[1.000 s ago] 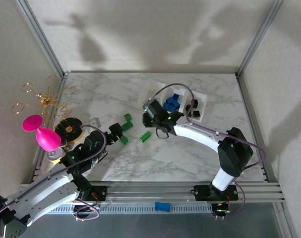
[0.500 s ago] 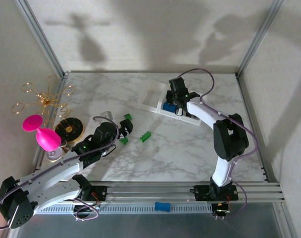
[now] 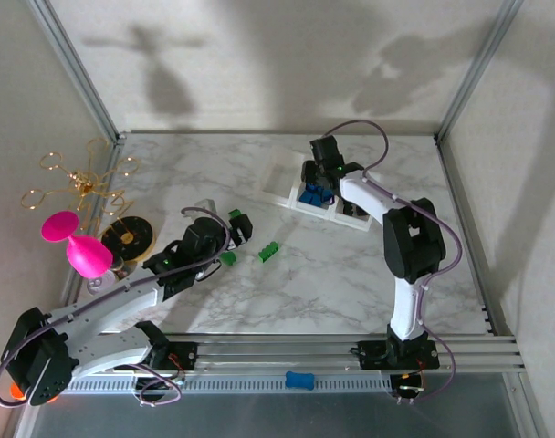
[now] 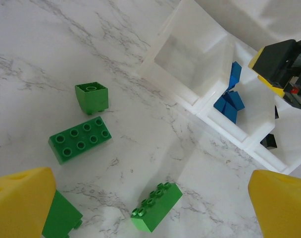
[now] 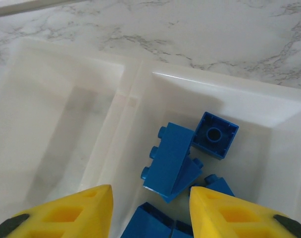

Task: Sort the legos into containers by color
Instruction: Pick up the lego from the center of the table.

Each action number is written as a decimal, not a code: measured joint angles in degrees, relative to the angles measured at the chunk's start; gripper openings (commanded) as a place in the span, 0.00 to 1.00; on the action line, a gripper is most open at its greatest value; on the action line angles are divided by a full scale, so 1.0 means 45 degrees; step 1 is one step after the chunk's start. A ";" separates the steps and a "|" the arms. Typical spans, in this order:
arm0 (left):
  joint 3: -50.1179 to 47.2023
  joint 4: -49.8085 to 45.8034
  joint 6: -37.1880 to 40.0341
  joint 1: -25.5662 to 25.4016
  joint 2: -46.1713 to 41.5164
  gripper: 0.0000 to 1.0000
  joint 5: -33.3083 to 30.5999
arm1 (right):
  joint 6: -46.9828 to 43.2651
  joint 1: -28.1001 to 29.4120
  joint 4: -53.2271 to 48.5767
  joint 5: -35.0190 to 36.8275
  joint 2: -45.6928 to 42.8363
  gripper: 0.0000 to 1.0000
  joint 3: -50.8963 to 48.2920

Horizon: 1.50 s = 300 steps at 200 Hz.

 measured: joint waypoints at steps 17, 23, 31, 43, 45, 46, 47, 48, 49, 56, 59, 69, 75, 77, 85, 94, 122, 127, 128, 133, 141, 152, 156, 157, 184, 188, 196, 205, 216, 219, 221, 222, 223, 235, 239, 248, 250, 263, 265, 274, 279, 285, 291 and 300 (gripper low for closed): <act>0.0034 -0.0121 -0.0010 0.0000 0.0131 1.00 0.0000 | -0.0073 0.0034 0.0170 -0.0233 -0.0816 0.50 -0.0631; 0.0039 -0.0185 -0.0049 0.0000 0.0136 1.00 -0.0005 | -0.0097 0.0053 0.0253 -0.0340 -0.1219 0.51 -0.0957; 0.0044 -0.0301 -0.0087 0.0000 0.0136 1.00 -0.0029 | -0.0136 0.0092 0.0325 -0.0457 -0.1744 0.52 -0.1365; 0.0068 -0.0481 -0.0151 0.0000 0.0131 1.00 -0.0063 | -0.0151 0.0214 0.0393 -0.0617 -0.2603 0.54 -0.2021; 0.0073 -0.0534 -0.0189 0.0005 0.0131 1.00 -0.0073 | -0.0146 0.0228 0.0403 -0.0636 -0.2696 0.54 -0.2093; 0.0073 -0.0549 -0.0194 0.0005 0.0131 1.00 -0.0078 | -0.0151 0.0243 0.0398 -0.0680 -0.2793 0.54 -0.2157; 0.0078 -0.0578 -0.0199 0.0005 0.0126 1.00 -0.0087 | -0.0146 0.0257 0.0403 -0.0709 -0.2846 0.54 -0.2195; 0.0078 -0.0593 -0.0199 0.0005 0.0126 1.00 -0.0092 | -0.0141 0.0267 0.0403 -0.0719 -0.2895 0.55 -0.2234; 0.0083 -0.0607 -0.0199 0.0005 0.0126 1.00 -0.0092 | -0.0141 0.0291 0.0418 -0.0714 -0.2987 0.55 -0.2302; 0.0092 -0.0758 -0.0253 0.0005 0.0117 1.00 -0.0107 | -0.0141 0.0403 0.0457 -0.0840 -0.3390 0.56 -0.2623; 0.0092 -0.0826 -0.0296 0.0010 0.0102 1.00 -0.0121 | -0.0146 0.0457 0.0495 -0.0869 -0.3555 0.56 -0.2764; 0.0097 -0.1093 -0.0457 0.0010 0.0044 1.00 -0.0146 | -0.0141 0.0670 0.0593 -0.1117 -0.4138 0.58 -0.3288; 0.0097 -0.1239 -0.0559 0.0010 0.0000 1.00 -0.0151 | -0.0136 0.0787 0.0636 -0.1234 -0.4410 0.59 -0.3565; 0.0097 -0.1277 -0.0602 0.0010 -0.0015 0.99 -0.0151 | -0.0146 0.0840 0.0670 -0.1273 -0.4532 0.59 -0.3691; 0.0097 -0.1457 -0.0763 0.0010 -0.0083 1.00 -0.0151 | -0.0146 0.0991 0.0772 -0.1477 -0.4930 0.61 -0.4167; 0.0097 -0.1651 -0.0952 0.0010 -0.0160 1.00 -0.0146 | -0.0141 0.1132 0.0850 -0.1753 -0.5338 0.63 -0.4707; 0.0097 -0.2215 -0.1535 0.0005 -0.0199 1.00 -0.0151 | -0.0223 0.1418 0.1078 -0.2715 -0.6411 0.69 -0.6314; 0.0097 -0.2341 -0.1603 0.0010 -0.0185 1.00 -0.0151 | -0.0282 0.1462 0.1132 -0.2822 -0.6538 0.70 -0.6547; 0.0097 -0.2385 -0.1632 0.0010 -0.0170 1.00 -0.0151 | -0.0277 0.1472 0.1137 -0.2846 -0.6552 0.70 -0.6581; 0.0097 -0.2492 -0.1700 0.0010 -0.0121 1.00 -0.0155 | -0.0316 0.1535 0.1209 -0.2963 -0.6674 0.72 -0.6810; 0.0097 -0.2671 -0.1846 0.0010 0.0010 1.00 -0.0151 | -0.0359 0.1651 0.1253 -0.3196 -0.6829 0.75 -0.7140; 0.0102 -0.2871 -0.2030 0.0005 0.0272 0.99 -0.0141 | -0.0384 0.1831 0.1413 -0.3492 -0.6985 0.79 -0.7543; 0.0102 -0.2919 -0.2103 0.0005 0.0384 0.98 -0.0131 | -0.0340 0.1899 0.1491 -0.3599 -0.7048 0.80 -0.7708; 0.0102 -0.2948 -0.2132 0.0005 0.0423 0.98 -0.0131 | -0.0355 0.1919 0.1511 -0.3628 -0.7072 0.81 -0.7762; 0.0228 -0.3157 -0.2375 0.0005 0.1379 0.97 0.0015 | -0.0301 0.2210 0.1977 -0.4163 -0.7533 0.90 -0.8743; 0.0301 -0.3201 -0.2395 0.0005 0.1579 0.97 0.0029 | -0.0321 0.2234 0.1977 -0.4182 -0.7587 0.91 -0.8816; 0.0471 -0.3269 -0.2443 0.0000 0.1962 0.96 0.0117 | -0.0287 0.2268 0.1996 -0.4226 -0.7631 0.92 -0.8888; 0.0709 -0.3317 -0.2477 -0.0019 0.2419 0.93 0.0214 | -0.0287 0.2278 0.2030 -0.4231 -0.7645 0.94 -0.8903; 0.0962 -0.3390 -0.2579 -0.0068 0.2861 0.85 0.0209 | -0.0272 0.2278 0.2137 -0.4216 -0.7645 0.95 -0.8908; 0.1030 -0.3405 -0.2545 -0.0097 0.2997 0.83 0.0194 | -0.0282 0.2278 0.2157 -0.4216 -0.7645 0.95 -0.8908; 0.1054 -0.3419 -0.2569 -0.0107 0.3045 0.82 0.0189 | -0.0282 0.2278 0.2176 -0.4216 -0.7645 0.96 -0.8908; 0.1078 -0.3419 -0.2628 -0.0117 0.3104 0.82 0.0189 | -0.0277 0.2278 0.2191 -0.4221 -0.7645 0.96 -0.8903; 0.1088 -0.3429 -0.2652 -0.0117 0.3133 0.82 0.0194 | -0.0277 0.2278 0.2195 -0.4216 -0.7645 0.96 -0.8908; 0.1132 -0.3478 -0.2686 -0.0209 0.3468 0.81 0.0194 | -0.0272 0.2278 0.2283 -0.4221 -0.7645 0.97 -0.8908; 0.1132 -0.3512 -0.2691 -0.0238 0.3589 0.81 0.0194 | -0.0277 0.2278 0.2302 -0.4221 -0.7645 0.97 -0.8908; 0.1132 -0.3555 -0.2749 -0.0296 0.3847 0.81 0.0189 | -0.0272 0.2278 0.2327 -0.4221 -0.7645 0.98 -0.8908; 0.1132 -0.3560 -0.2783 -0.0301 0.3910 0.81 0.0185 | -0.0272 0.2278 0.2336 -0.4221 -0.7645 0.98 -0.8908; 0.1132 -0.3585 -0.2866 -0.0335 0.4211 0.81 0.0185 | -0.0272 0.2278 0.2346 -0.4216 -0.7645 0.99 -0.8908; 0.1132 -0.3580 -0.2866 -0.0340 0.4255 0.81 0.0185 | -0.0272 0.2278 0.2346 -0.4211 -0.7645 0.99 -0.8908; 0.1132 -0.3560 -0.2890 -0.0345 0.4401 0.80 0.0160 | -0.0272 0.2278 0.2346 -0.4153 -0.7645 0.99 -0.8908; 0.1132 -0.3565 -0.2905 -0.0345 0.4483 0.80 0.0136 | -0.0272 0.2278 0.2341 -0.4119 -0.7645 0.99 -0.8908; 0.1132 -0.3565 -0.2909 -0.0345 0.4595 0.79 0.0083 | -0.0272 0.2278 0.2341 -0.4080 -0.7645 0.99 -0.8908; 0.1141 -0.3560 -0.2909 -0.0345 0.4745 0.78 0.0000 | -0.0272 0.2273 0.2341 -0.4046 -0.7640 0.99 -0.8903; 0.1166 -0.3560 -0.2905 -0.0345 0.5013 0.77 -0.0107 | -0.0272 0.2278 0.2341 -0.4027 -0.7626 0.99 -0.8903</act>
